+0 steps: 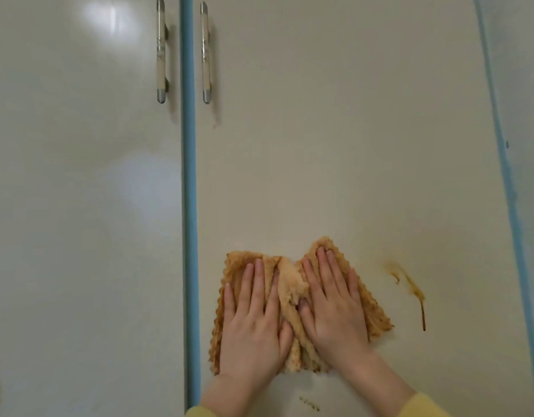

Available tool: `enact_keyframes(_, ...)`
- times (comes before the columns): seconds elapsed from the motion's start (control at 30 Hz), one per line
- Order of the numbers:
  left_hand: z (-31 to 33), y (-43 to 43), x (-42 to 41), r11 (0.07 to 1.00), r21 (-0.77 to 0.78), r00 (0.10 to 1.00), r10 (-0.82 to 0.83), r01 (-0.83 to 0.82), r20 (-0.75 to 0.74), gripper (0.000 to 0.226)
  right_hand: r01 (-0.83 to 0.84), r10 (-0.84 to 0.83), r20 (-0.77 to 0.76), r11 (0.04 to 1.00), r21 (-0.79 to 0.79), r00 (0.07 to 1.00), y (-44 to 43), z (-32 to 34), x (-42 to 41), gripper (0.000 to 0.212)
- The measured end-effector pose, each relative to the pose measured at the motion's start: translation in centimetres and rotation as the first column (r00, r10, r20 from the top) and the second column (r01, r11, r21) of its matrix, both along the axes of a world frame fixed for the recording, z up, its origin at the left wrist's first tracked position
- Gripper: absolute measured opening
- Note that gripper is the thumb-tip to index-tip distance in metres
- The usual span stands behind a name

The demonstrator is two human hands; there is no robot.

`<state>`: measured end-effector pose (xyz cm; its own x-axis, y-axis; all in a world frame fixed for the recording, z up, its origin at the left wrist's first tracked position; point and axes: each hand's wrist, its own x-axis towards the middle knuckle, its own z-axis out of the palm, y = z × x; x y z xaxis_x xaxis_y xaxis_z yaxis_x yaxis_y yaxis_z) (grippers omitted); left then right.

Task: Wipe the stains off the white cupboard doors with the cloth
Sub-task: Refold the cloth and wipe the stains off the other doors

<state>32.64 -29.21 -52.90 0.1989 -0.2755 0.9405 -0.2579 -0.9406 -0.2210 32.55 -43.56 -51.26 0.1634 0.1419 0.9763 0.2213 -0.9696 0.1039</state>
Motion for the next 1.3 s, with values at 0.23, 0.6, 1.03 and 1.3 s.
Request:
enact_keyframes(0.23, -1.8, -0.3, -0.4, 1.000, 0.012, 0.999, 0.009, -0.009, -0.041, 0.078, -0.043, 0.042, -0.028, 0.998, -0.037, 0.999, -0.4, -1.6, -0.2, 0.058)
enact_keyframes(0.6, -1.4, -1.7, -0.4, 0.995, 0.096, 0.999, -0.039, 0.041, -0.026, 0.075, 0.004, -0.004, 0.002, 0.999, -0.045, 1.000, -2.0, -2.7, 0.1, 0.058)
enact_keyframes(1.03, 18.1, -14.9, 0.1, 0.929, 0.368, 0.997, 0.003, -0.033, 0.081, 0.074, 0.081, -0.061, -0.063, 0.908, 0.411, 0.996, -14.5, 12.2, -0.4, 0.060)
enact_keyframes(1.3, 19.6, -18.5, 0.5, 0.971, 0.237, 0.992, -0.044, 0.015, 0.118, 0.065, 0.069, -0.057, -0.040, 0.902, 0.427, 0.998, -16.6, 14.1, -0.4, 0.053)
